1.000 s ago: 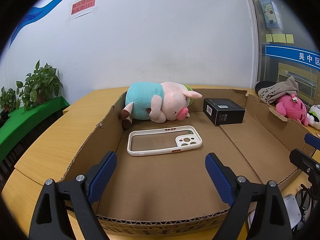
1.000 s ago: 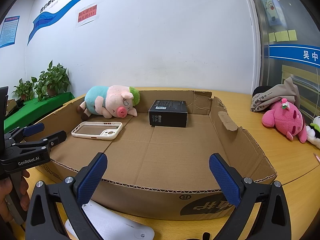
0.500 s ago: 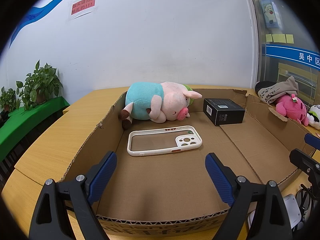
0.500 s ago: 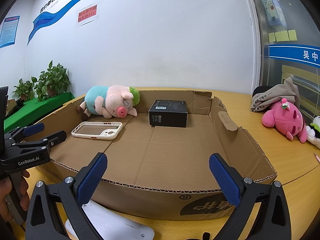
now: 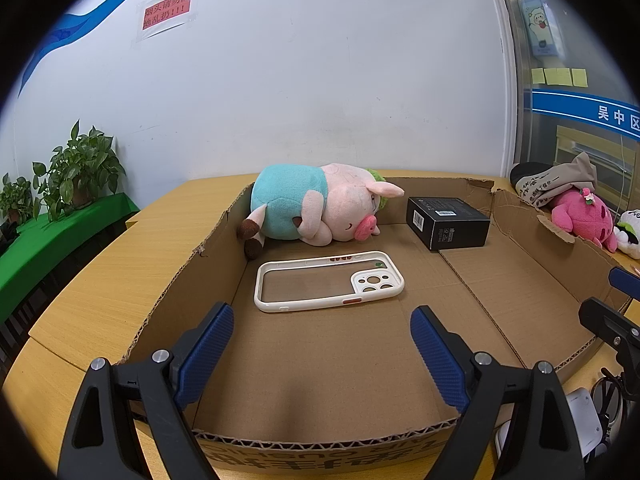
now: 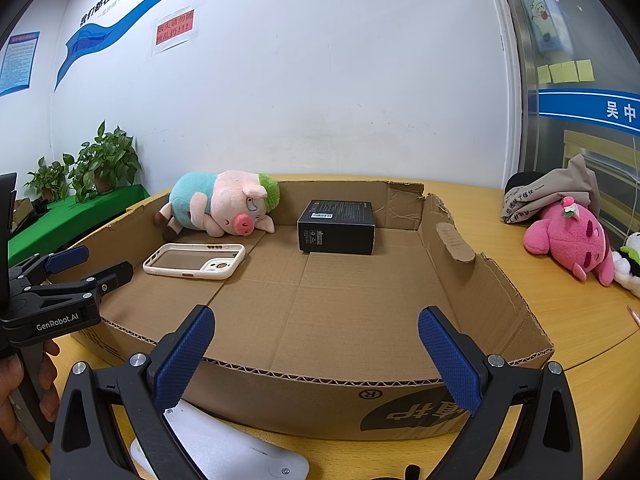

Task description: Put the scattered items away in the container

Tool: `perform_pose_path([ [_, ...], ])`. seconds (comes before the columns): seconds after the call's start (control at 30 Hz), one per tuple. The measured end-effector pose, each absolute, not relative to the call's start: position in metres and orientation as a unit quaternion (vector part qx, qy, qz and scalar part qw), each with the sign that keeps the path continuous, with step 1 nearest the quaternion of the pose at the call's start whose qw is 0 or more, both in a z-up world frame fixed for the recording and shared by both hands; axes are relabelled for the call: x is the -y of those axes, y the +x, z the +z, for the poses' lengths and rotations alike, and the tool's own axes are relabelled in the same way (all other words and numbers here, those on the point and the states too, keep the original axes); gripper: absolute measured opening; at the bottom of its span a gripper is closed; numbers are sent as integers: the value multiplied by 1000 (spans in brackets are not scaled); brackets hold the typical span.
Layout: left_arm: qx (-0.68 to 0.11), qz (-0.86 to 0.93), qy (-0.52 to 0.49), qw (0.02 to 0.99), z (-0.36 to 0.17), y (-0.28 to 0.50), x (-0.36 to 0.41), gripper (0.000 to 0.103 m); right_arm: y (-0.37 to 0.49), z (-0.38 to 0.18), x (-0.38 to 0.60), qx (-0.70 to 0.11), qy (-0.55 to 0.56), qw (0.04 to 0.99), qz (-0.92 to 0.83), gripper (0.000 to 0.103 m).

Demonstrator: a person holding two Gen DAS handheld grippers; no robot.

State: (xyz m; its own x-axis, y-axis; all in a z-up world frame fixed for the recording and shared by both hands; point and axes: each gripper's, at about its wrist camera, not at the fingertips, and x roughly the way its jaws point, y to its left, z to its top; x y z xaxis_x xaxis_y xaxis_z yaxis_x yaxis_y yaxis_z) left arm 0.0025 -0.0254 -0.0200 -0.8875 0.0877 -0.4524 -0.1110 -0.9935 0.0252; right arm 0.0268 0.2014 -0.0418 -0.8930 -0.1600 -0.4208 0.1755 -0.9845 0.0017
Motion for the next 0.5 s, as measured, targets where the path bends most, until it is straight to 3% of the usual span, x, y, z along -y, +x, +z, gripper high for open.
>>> perform_pose_path([
  [0.5,-26,968,-245,44,-10,21,30,90,24,-32,-204,-28,242,89,-966,103],
])
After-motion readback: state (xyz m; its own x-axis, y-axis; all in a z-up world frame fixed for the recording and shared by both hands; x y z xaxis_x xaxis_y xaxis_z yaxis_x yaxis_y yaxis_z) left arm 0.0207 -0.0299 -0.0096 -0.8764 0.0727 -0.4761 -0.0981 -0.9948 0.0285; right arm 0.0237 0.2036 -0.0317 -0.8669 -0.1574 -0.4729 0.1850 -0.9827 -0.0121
